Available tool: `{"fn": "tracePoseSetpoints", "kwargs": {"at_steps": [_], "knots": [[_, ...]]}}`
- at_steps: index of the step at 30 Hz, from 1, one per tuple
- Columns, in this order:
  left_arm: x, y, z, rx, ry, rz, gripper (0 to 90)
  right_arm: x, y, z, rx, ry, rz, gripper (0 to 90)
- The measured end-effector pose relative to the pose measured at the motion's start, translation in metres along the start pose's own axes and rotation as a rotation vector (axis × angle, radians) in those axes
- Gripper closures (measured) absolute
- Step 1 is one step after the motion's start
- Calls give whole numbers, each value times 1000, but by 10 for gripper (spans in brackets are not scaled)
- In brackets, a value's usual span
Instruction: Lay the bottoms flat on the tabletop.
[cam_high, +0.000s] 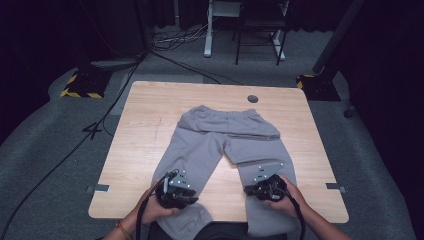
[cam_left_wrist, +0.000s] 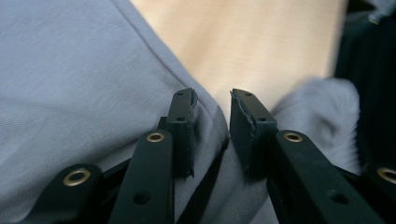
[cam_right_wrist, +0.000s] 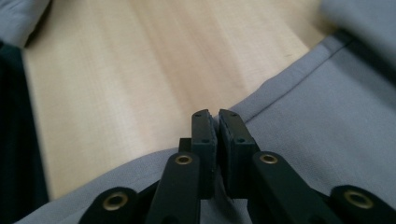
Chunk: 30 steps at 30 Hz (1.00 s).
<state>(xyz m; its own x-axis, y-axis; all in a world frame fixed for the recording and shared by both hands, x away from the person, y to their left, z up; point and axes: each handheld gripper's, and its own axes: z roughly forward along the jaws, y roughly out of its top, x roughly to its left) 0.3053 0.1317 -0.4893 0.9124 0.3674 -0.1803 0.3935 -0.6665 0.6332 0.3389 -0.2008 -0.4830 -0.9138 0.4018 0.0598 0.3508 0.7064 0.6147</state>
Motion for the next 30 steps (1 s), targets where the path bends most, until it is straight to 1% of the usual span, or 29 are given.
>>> {"fn": "tracePoseSetpoints", "kwargs": {"at_steps": [1, 2, 4, 5, 6, 7, 8, 9, 10, 11, 12, 13, 14, 15, 16, 17, 18, 19, 20, 21, 22, 23, 24, 25, 26, 27, 28, 29, 30], "knots": [[-6, 1, 1, 10, -33, 18, 703, 4, -1, 0, 4, 4, -10, 873], [-12, 1, 3, 22, -67, 38, 701, 8, -1, -1, 9, 19, -13, 874], [-23, 3, 6, 37, -101, 60, 679, 15, -1, -1, 20, 62, -28, 874], [-28, 3, 7, 51, -128, 70, 669, 19, -2, -1, 21, 79, -30, 873], [-32, 4, 9, 53, -144, 94, 661, 22, -2, -1, 25, 99, -35, 870], [-37, 5, 10, 63, -142, 106, 650, 26, -3, -1, 27, 114, -38, 861], [-40, 7, 11, 64, -147, 123, 619, 30, -3, -1, 30, 121, -46, 842], [-42, 9, 11, 56, -143, 139, 570, 33, -3, -1, 33, 139, -60, 825], [-42, 12, 9, 53, -114, 139, 529, 35, -2, -2, 35, 164, -80, 799], [-40, 14, 7, 45, -86, 135, 504, 37, -1, -4, 33, 163, -94, 729], [-36, 17, 4, 30, -59, 127, 489, 37, 1, -7, 17, 148, -97, 662], [-30, 20, 1, 7, -11, 117, 441, 35, 3, -10, -8, 133, -106, 627], [-23, 23, -2, -20, 33, 88, 398, 31, 4, -14, -40, 112, -100, 583], [-14, 27, -5, -51, 56, 49, 380, 24, 6, -17, -62, 77, -72, 533], [-5, 30, -8, -76, 97, 33, 363, 16, 8, -19, -76, 49, -38, 524], [4, 34, -9, -84, 157, 27, 346, 8, 10, -20, -88, 15, -21, 521], [16, 38, -9, -87, 179, 8, 342, -1, 11, -20, -102, -33, -10, 509], [16, 38, -9, -87, 179, 8, 346, -1, 11, -20, -102, -33, -10, 509], [36, 43, -5, -87, 232, -1, 347, -19, 14, -17, -119, -57, 27, 491], [45, 45, -1, -74, 268, -22, 350, -25, 15, -13, -96, -96, 14, 473], [55, 46, 3, -69, 279, -46, 357, -31, 17, -9, -88, -124, 17, 477], [62, 47, 7, -68, 298, -50, 351, -38, 17, -6, -90, -122, 27, 481], [69, 47, 10, -74, 306, -74, 344, -44, 17, -3, -80, -135, 25, 473], [75, 46, 13, -82, 283, -111, 344, -50, 16, 0, -76, -161, 38, 458], [75, 46, 13, -82, 283, -111, 333, -56, 14, 1, -85, -147, 66, 447], [78, 44, 18, -52, 270, -98, 314, -59, 12, 2, -80, -132, 75, 430], [78, 44, 18, -52, 270, -98, 322, -59, 10, 3, -58, -145, 68, 414], [74, 40, 21, -29, 270, -74, 337, -59, 7, 4, -40, -155, 63, 405], [70, 38, 21, -29, 267, -61, 326, -58, 3, 3, -30, -140, 64, 390]]}}
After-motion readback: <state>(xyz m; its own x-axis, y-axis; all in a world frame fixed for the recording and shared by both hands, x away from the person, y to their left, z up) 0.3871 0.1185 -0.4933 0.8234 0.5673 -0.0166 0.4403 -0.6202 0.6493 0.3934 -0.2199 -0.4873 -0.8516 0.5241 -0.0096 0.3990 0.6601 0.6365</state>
